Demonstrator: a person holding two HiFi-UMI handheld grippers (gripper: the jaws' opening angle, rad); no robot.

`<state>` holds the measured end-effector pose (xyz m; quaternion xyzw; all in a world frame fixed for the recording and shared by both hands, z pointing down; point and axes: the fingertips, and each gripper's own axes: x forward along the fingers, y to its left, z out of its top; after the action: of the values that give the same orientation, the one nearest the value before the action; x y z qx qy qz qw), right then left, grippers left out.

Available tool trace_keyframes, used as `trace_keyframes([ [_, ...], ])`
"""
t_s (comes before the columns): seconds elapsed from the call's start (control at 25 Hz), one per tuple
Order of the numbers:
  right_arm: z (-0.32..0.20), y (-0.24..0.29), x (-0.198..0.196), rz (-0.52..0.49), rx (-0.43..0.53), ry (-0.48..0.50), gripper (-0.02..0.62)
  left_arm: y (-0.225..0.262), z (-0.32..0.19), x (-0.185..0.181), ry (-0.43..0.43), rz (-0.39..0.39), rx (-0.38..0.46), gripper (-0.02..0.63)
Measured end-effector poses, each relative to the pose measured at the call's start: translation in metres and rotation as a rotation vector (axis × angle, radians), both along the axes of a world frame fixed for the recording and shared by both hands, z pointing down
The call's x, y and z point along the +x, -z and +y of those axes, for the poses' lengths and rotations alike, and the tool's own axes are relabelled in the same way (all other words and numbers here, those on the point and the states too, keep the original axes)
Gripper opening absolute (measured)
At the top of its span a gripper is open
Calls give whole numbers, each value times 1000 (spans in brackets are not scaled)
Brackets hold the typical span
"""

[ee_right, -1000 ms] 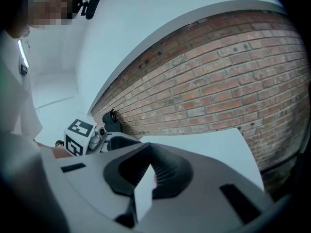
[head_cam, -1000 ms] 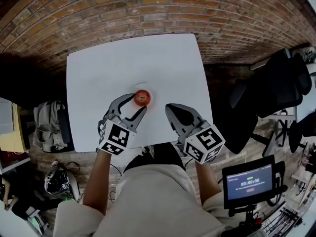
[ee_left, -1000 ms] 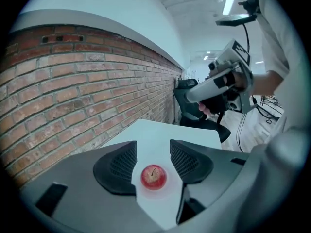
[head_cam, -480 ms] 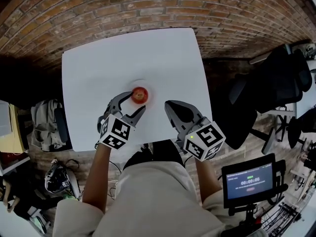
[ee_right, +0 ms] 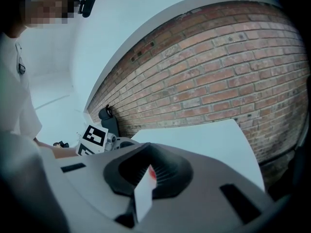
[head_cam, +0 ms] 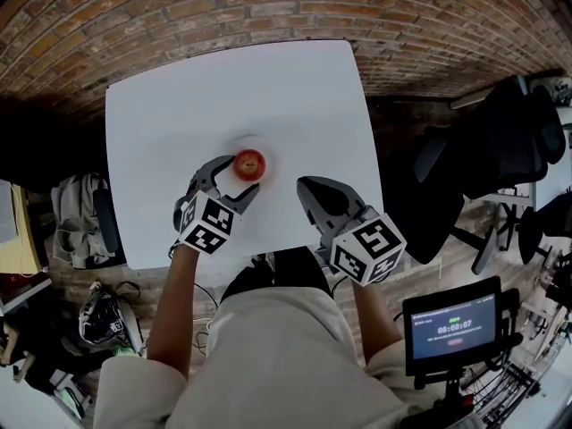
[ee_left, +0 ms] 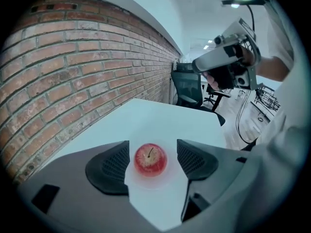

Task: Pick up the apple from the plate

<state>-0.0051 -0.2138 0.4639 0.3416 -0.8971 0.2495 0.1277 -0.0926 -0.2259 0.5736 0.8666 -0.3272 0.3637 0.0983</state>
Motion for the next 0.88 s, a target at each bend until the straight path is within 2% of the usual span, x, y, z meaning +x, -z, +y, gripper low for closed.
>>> trace_keyframes([
  [0.4,-1,-13,3,6,-30,-3,-1,-21,-8,4,-32,-19,-31,331],
  [0.64,-4,-19,7,10,-37,-12,0,-33,-10,6,-74,-63,-44,333],
  [0.88,-7,-25,9,15,-49,-18,0,-48,-12,7,-102,-90,-84,362],
])
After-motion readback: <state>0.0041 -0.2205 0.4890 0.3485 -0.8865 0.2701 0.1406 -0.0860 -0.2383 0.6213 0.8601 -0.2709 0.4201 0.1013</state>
